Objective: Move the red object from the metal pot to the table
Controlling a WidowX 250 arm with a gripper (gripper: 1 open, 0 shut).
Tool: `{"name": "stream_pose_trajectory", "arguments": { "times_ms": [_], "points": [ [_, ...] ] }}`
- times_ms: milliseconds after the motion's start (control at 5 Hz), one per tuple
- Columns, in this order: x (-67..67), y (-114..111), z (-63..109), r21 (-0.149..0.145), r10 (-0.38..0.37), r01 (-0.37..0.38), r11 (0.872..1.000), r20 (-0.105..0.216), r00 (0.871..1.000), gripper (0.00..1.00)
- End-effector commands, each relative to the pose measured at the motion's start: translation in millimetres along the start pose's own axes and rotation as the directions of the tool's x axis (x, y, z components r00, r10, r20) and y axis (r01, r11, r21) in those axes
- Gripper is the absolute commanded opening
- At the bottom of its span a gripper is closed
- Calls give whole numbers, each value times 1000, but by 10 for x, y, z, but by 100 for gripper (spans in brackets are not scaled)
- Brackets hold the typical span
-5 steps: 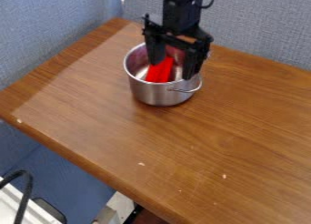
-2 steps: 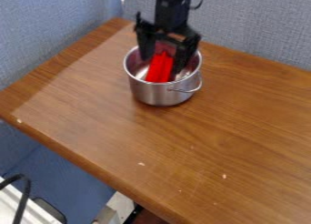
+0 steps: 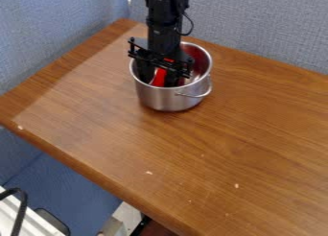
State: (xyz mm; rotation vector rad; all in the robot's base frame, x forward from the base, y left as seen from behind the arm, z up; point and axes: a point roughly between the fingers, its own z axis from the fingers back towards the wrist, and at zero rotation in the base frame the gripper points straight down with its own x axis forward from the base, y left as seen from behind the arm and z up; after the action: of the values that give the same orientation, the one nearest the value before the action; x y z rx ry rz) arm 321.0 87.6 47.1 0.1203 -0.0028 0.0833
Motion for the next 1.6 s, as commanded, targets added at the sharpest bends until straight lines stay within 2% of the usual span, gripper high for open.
{"name": "stream_pose_trajectory", "arguments": {
  "times_ms": [0, 200, 600, 1000, 1400],
  "points": [
    [-26, 142, 70, 0, 62, -62, 998, 11, 998, 0],
    [-47, 177, 152, -7, 98, -98, 995, 15, 995, 0],
    [-63, 10, 129, -29, 83, -82, 996, 32, 996, 0],
    [-133, -162, 220, -54, 1, 2, 999, 64, 998, 0],
    [36, 149, 436, -84, -4, 11, 996, 89, 996, 0]
  ]
}}
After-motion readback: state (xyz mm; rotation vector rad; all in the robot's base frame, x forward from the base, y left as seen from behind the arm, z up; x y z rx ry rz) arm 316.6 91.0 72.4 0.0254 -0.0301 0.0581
